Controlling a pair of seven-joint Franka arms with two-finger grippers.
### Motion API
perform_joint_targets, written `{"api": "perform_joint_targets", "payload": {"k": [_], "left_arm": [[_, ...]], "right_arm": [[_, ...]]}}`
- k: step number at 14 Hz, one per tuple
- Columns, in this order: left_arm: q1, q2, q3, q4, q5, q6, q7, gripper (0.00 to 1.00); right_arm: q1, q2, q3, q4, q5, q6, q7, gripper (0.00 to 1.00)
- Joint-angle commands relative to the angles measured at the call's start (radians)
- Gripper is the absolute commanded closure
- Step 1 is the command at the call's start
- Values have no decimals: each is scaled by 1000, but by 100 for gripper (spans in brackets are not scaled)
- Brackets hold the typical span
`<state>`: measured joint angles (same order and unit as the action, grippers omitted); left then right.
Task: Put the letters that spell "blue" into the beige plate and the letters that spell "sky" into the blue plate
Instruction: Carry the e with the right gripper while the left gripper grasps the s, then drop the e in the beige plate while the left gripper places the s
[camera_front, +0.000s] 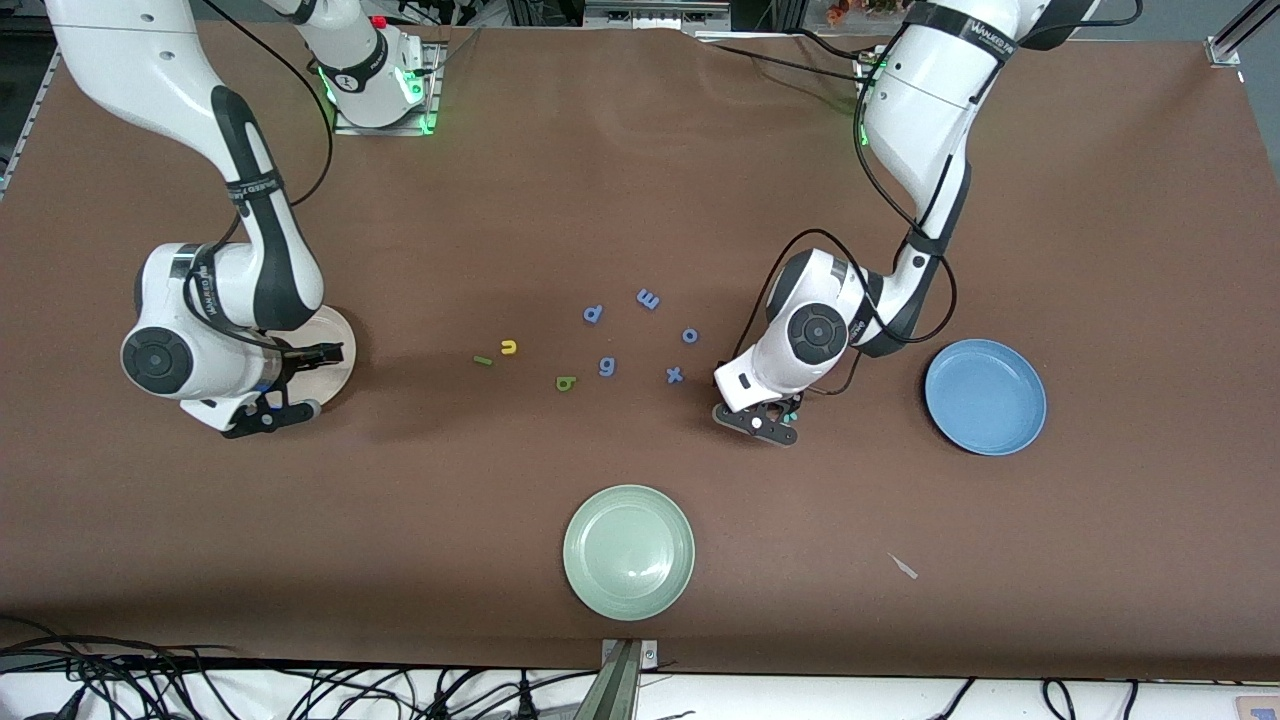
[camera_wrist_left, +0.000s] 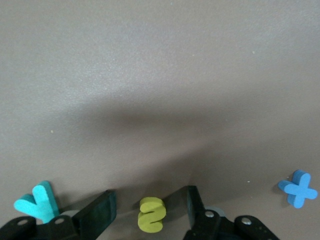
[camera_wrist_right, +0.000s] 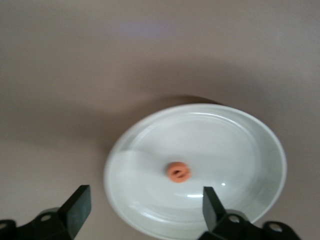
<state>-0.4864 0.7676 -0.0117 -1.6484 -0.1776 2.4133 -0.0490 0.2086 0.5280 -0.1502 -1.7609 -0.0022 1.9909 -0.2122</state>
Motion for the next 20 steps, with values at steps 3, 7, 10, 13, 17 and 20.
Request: {"api": "perform_joint_targets", "payload": {"k": [3, 7, 10, 13, 17, 20], "left_arm": [[-11, -39, 32, -51, -20, -42, 61, 34], [-11, -39, 42, -57, -20, -42, 92, 59], [-11, -40, 44, -56, -20, -42, 93, 66], [-9, -66, 44, -56, -20, -49, 89, 95], [43, -158, 45, -53, -31, -160, 86, 100], [136, -238, 45, -64, -22, -270, 128, 99]], "right_arm": [[14, 3, 112, 34, 37, -26, 34, 0], [35, 3, 182, 29, 22, -5, 10, 0], [95, -3, 190, 3, 10, 47, -15, 0], [109, -9, 192, -77, -4, 219, -108, 0], [113, 1, 210, -92, -13, 301, -248, 0], [153, 6, 210, -109, -47, 316, -263, 2]]}}
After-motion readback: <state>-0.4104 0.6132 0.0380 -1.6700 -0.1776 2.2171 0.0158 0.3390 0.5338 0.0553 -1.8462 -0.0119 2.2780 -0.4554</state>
